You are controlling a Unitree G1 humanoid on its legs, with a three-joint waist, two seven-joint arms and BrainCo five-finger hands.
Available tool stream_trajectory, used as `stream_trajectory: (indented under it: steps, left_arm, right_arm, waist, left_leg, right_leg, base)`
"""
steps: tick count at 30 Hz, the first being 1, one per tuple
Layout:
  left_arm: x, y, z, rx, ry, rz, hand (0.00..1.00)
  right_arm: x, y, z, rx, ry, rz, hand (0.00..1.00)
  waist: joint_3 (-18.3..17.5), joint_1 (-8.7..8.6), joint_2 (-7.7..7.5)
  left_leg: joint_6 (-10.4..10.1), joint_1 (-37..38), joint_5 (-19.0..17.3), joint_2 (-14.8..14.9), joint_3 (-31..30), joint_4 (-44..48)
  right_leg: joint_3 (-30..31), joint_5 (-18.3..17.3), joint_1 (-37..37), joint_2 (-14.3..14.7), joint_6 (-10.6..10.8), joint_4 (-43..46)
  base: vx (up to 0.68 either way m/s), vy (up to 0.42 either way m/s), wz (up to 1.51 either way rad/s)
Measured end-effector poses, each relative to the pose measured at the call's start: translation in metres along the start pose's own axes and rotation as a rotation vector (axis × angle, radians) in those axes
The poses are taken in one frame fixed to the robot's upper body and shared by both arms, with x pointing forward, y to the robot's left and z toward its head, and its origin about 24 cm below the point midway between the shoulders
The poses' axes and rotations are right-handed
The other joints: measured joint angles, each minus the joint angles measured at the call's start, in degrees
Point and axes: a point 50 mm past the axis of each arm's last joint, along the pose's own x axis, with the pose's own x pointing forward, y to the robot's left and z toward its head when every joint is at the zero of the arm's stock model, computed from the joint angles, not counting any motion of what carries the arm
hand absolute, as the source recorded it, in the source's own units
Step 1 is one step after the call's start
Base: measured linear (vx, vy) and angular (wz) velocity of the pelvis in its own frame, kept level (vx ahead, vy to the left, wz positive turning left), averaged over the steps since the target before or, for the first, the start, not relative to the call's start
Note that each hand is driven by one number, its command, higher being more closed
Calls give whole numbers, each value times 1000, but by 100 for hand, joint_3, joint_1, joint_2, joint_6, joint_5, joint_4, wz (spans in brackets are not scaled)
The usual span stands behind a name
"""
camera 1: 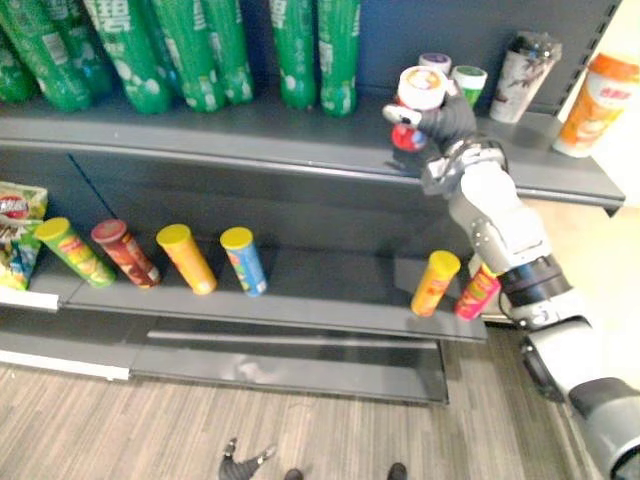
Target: Put the gum and the chips on the shelf.
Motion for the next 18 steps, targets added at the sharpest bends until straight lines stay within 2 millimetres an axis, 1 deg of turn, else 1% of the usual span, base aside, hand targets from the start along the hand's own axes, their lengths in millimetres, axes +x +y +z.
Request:
stream_trajectory:
  steps: [3,5,7,10,13,18]
  left_arm:
    - [0,0,0,1,0,-10,0]
    - [0,0,0,0,-2,-21,0]
    - [-1,0,1,-8,-12,-26,0]
    - [-2,0,0,-10,-14,-27,0]
    - [-3,0,-1,-9,-10,-27,0]
    - [-3,0,-2,-10,-9,-28,0]
  right_arm:
    - [0,-5,-2,-18,20,3,100]
    - [0,-13,-8,-29,50,-10,100]
    - [0,-25,-17,-18,86,-42,100]
    - [-1,-40,-17,-25,91,-77,100]
    - [-1,-45,-19,-14,88,-83,100]
    - [-2,-51,-16,-28,66,-85,100]
  waist:
    - [0,-4,0]
    - [3,-2,3]
    - [8,-4,8]
    - [14,-12,15]
    - [18,-31,20]
    - [78,-33,39]
  left_leg:
    - [0,-2,0,-1,1,-1]
    - [-1,1,-1,-35,-3,-7]
    - [1,-4,0,-59,-6,-9]
    - [6,-4,-3,-96,-11,-15]
    - [12,-3,-7,-119,-11,-17]
    - [21,3,-12,-148,-5,-16]
  right_leg:
    - [0,0,-5,0,0,-1]
    - [-3,-2,-7,-4,3,-1]
    - [-3,-3,-14,-24,5,-1]
    - [-7,-5,-12,-61,7,-1]
    - [-7,-11,-12,-85,15,-1]
    - [-4,-25,-6,-113,35,0]
  base:
    - [0,0,0]
    - [0,0,0]
    - [0,0,0]
    - [0,0,0]
    - [0,0,0]
    - [0,0,0]
